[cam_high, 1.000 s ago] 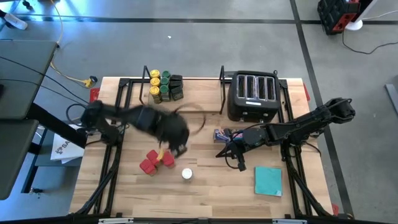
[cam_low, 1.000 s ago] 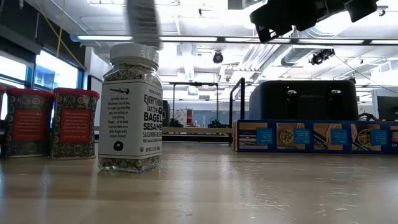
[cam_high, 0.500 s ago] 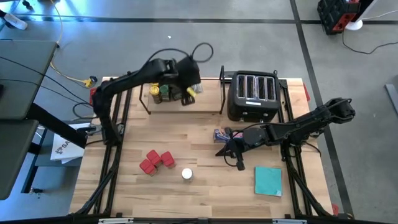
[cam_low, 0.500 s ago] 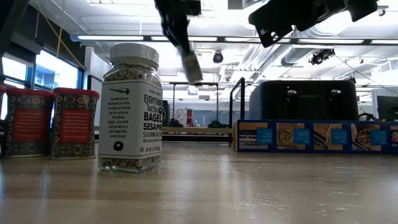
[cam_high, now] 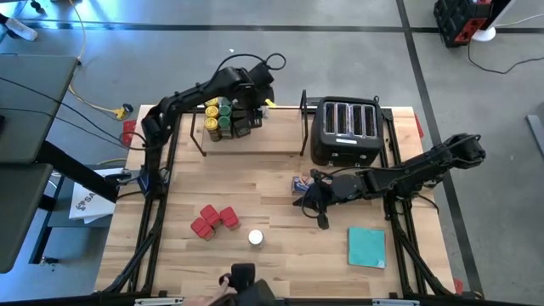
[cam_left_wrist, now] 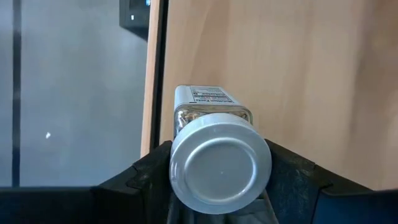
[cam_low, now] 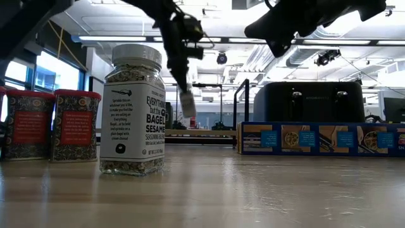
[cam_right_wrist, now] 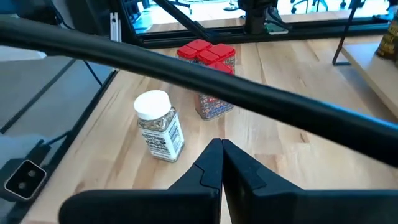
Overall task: Shelf spices
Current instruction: Put the left white seasoning bottle on the shelf, then put the white seasoning bottle on the shelf aligned with the other white seasoning bottle
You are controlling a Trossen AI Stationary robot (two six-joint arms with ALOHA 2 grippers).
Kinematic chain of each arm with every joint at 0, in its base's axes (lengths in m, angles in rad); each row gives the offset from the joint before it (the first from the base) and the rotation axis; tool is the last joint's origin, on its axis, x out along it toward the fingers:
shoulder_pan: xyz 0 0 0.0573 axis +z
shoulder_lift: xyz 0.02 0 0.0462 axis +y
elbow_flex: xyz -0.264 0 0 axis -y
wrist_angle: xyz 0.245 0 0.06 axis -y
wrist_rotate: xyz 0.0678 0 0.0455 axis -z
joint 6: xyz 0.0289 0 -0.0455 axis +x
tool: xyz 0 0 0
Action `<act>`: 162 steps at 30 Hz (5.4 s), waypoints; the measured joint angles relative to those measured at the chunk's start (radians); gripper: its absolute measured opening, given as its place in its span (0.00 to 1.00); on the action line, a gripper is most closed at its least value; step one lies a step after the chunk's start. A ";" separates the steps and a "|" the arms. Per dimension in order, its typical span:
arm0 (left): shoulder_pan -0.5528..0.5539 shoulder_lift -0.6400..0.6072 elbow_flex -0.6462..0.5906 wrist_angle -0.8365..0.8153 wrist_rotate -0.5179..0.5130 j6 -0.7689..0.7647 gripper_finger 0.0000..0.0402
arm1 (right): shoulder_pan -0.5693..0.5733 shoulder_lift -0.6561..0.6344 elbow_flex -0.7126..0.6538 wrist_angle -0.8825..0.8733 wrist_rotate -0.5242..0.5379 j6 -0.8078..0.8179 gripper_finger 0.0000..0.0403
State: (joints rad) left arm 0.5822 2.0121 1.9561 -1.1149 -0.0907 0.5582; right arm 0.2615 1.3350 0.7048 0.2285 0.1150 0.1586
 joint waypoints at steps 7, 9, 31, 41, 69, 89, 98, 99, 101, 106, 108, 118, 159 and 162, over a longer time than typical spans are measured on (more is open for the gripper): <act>0.035 0.059 0.000 -0.008 -0.023 0.047 0.51 | 0.000 0.000 0.000 0.000 0.027 0.025 0.00; 0.036 0.070 0.000 -0.014 -0.027 0.065 0.51 | 0.000 0.000 0.000 0.000 0.053 0.025 0.00; 0.041 0.071 0.000 0.003 -0.058 0.075 0.67 | 0.003 0.000 0.000 -0.007 0.067 0.051 0.00; 0.039 0.071 0.000 0.034 -0.137 0.082 0.67 | 0.003 0.001 0.000 -0.007 0.067 0.051 0.00; -0.484 -0.327 -0.180 -0.039 -0.434 -0.504 0.67 | 0.017 0.001 0.000 -0.022 0.057 -0.021 0.00; -1.233 -0.419 -0.345 -0.254 -1.010 -1.704 0.67 | -0.061 0.548 0.688 -0.343 -0.622 -0.540 0.59; -1.239 -0.419 -0.345 -0.456 -0.959 -1.887 0.67 | -0.083 0.834 1.023 -0.605 -0.690 -0.670 0.74; -1.240 -0.418 -0.345 -0.454 -0.958 -1.879 0.67 | -0.085 0.856 1.039 -0.609 -0.691 -0.676 0.74; -1.240 -0.418 -0.345 -0.455 -0.958 -1.874 0.67 | -0.090 0.894 1.062 -0.617 -0.691 -0.689 0.74; -1.246 -0.415 -0.345 -0.456 -0.959 -1.838 0.67 | -0.099 0.934 1.075 -0.637 -0.700 -0.688 0.74; -1.247 -0.415 -0.345 -0.456 -0.960 -1.831 0.67 | -0.103 0.935 1.074 -0.638 -0.701 -0.670 0.73; -1.281 -0.412 -0.345 -0.455 -0.961 -1.840 0.67 | -0.106 0.919 1.073 -0.637 -0.707 -0.629 0.47; -1.420 -0.411 -0.472 -0.435 -1.033 -2.101 0.67 | -0.695 0.681 0.828 -0.393 -0.334 -0.410 0.47; -1.420 -0.411 -0.472 -0.425 -1.016 -2.101 0.67 | -0.694 0.695 0.829 -0.362 -0.334 -0.402 0.47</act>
State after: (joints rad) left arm -0.8375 1.6009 1.4837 -1.5395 -1.1069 -1.5429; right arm -0.4324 2.0296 1.5337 -0.1337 -0.2192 -0.2436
